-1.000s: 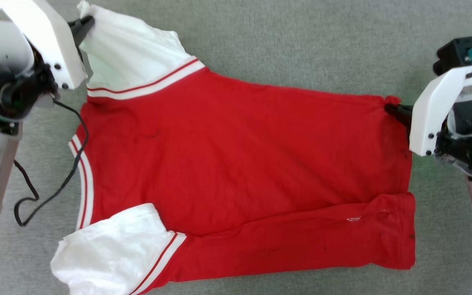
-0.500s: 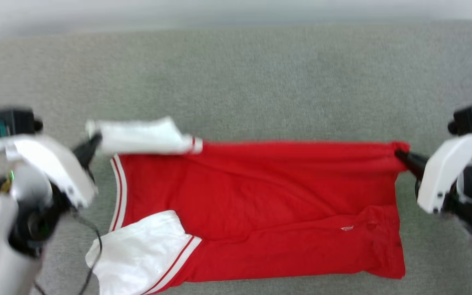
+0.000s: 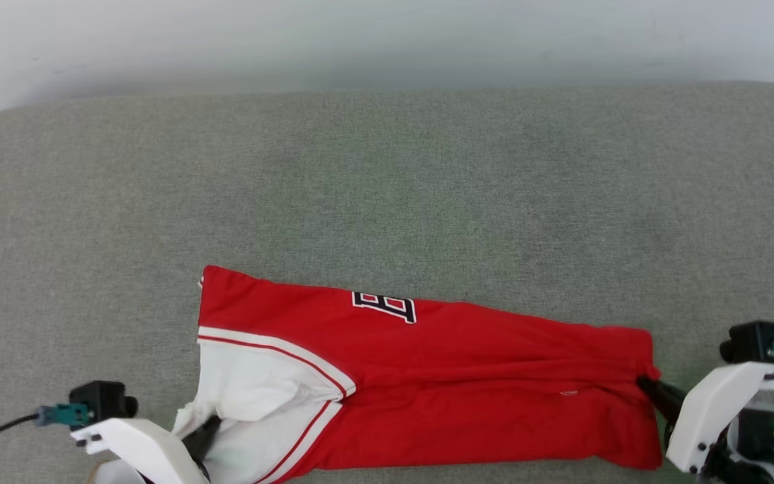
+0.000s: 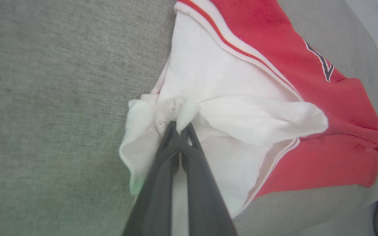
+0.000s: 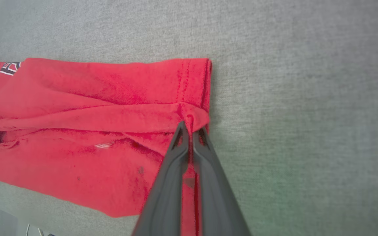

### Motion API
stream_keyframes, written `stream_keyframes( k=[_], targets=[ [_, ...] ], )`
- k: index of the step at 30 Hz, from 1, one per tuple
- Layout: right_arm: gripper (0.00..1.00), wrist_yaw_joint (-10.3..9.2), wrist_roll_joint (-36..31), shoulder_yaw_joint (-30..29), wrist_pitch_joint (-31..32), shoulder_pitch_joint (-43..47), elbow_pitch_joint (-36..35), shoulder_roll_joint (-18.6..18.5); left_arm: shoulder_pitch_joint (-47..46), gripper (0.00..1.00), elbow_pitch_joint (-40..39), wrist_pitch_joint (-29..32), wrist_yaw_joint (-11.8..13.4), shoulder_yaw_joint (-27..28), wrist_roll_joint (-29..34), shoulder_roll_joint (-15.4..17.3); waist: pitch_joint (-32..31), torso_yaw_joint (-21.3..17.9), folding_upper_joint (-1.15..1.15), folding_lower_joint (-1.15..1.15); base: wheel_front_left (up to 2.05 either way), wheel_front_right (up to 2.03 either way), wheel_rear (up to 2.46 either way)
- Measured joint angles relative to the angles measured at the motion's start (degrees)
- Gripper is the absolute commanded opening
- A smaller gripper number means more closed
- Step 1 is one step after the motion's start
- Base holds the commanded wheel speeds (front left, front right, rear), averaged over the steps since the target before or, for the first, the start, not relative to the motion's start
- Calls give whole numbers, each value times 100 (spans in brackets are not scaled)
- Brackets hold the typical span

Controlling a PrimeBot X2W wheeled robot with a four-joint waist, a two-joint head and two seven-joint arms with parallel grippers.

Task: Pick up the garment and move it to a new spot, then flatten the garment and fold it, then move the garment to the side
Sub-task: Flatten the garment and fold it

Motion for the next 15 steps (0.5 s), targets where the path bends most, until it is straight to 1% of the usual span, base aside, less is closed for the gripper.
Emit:
stream_keyframes(
  k=[1, 2, 3, 5, 10, 13, 15],
  targets=[
    [95, 0, 1, 2, -71, 64, 42, 48, 17, 100, 66, -9, -16, -43, -23, -65, -4, 1, 0, 0, 0, 0, 0],
    [100, 0, -8, 12, -126, 110, 105, 92, 32, 100, 124, -57, -53, -87, -8, -118, -12, -3, 0, 0, 0, 0, 0],
    [100, 0, -31, 36, -202, 174, 145, 113, 40, 100, 171, -130, -60, -105, 12, -164, -21, -10, 0, 0, 0, 0, 0],
    [100, 0, -62, 48, -444, 255, 194, 148, 45, 100, 253, -330, -152, -118, 71, -253, -45, -25, 0, 0, 0, 0, 0],
    [100, 0, -140, 94, -1262, 404, -25, 172, -2, 100, 296, -1080, -234, -153, 643, -280, -165, -30, 0, 0, 0, 0, 0],
    [100, 0, -141, 126, -1459, 466, -330, 129, -108, 100, 143, -1456, -179, -168, 967, -294, -281, -41, 0, 0, 0, 0, 0],
    [100, 0, -149, 75, -1435, 513, -542, 56, -148, 100, -5, -1651, -92, -187, 1147, -328, -365, -55, 0, 0, 0, 0, 0]
  ],
)
